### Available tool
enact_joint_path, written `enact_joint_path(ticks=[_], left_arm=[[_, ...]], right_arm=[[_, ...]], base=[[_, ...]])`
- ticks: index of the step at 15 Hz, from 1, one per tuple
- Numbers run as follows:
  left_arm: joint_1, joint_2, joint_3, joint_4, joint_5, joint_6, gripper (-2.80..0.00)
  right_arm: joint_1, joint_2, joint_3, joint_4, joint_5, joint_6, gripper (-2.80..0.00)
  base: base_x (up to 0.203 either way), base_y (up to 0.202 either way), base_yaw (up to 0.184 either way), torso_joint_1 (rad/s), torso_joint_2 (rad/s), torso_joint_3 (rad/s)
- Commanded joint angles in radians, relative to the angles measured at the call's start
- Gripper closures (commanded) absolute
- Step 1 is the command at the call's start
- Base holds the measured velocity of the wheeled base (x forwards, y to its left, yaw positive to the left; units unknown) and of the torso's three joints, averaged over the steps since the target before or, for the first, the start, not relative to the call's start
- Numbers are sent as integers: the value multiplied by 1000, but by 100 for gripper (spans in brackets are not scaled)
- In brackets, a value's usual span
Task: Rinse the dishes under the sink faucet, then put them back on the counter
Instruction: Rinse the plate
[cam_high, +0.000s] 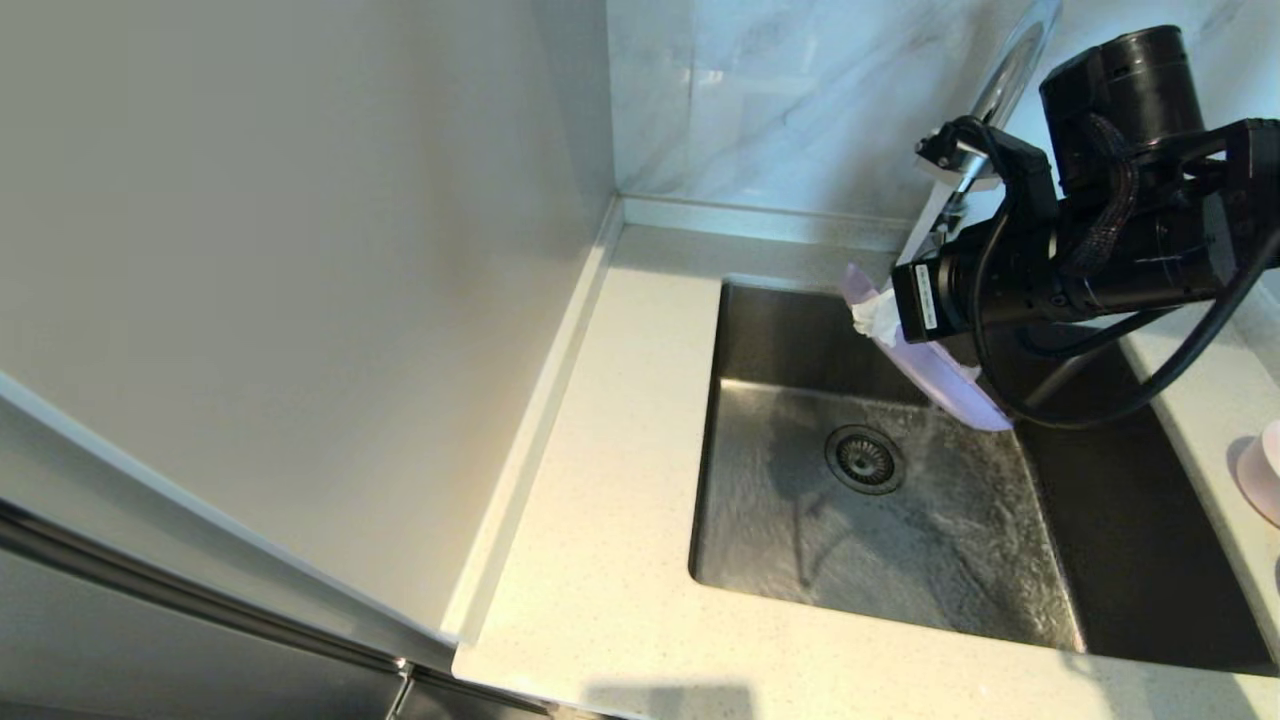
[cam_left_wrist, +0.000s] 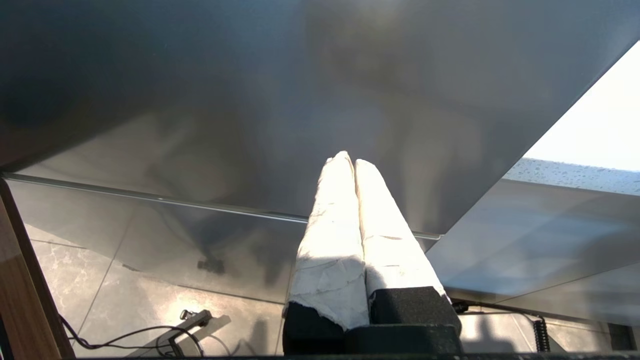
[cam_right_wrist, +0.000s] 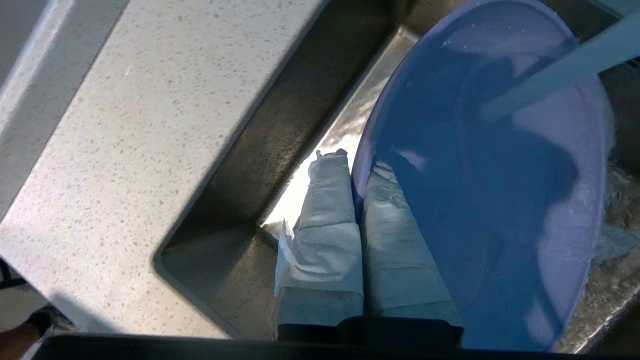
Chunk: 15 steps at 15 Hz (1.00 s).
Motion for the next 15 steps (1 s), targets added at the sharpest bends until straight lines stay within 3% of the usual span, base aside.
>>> enact_joint_path(ticks=[1,4,8,11,13,15], left_arm=[[0,0,0,0,0,0,0],[0,0,0,0,-1,0,0],[0,0,0,0,0,0,0],[0,0,0,0,0,0,0],[0,0,0,0,-1,0,0],[0,0,0,0,0,0,0]], right_arm=[[-5,16,-3,1,-22,6,0],[-18,19,-4,1,-62,9,0],[-23,-6,10,2,-57,19,0],[-25,-83,38,3,66,77,0],[-36,-122,62,4,87,114,0],[-44,-164,85,5,160,178,0]], base=[[0,0,0,0,0,0],[0,0,0,0,0,0],[0,0,0,0,0,0],[0,0,0,0,0,0],[0,0,0,0,0,0],[0,0,0,0,0,0]])
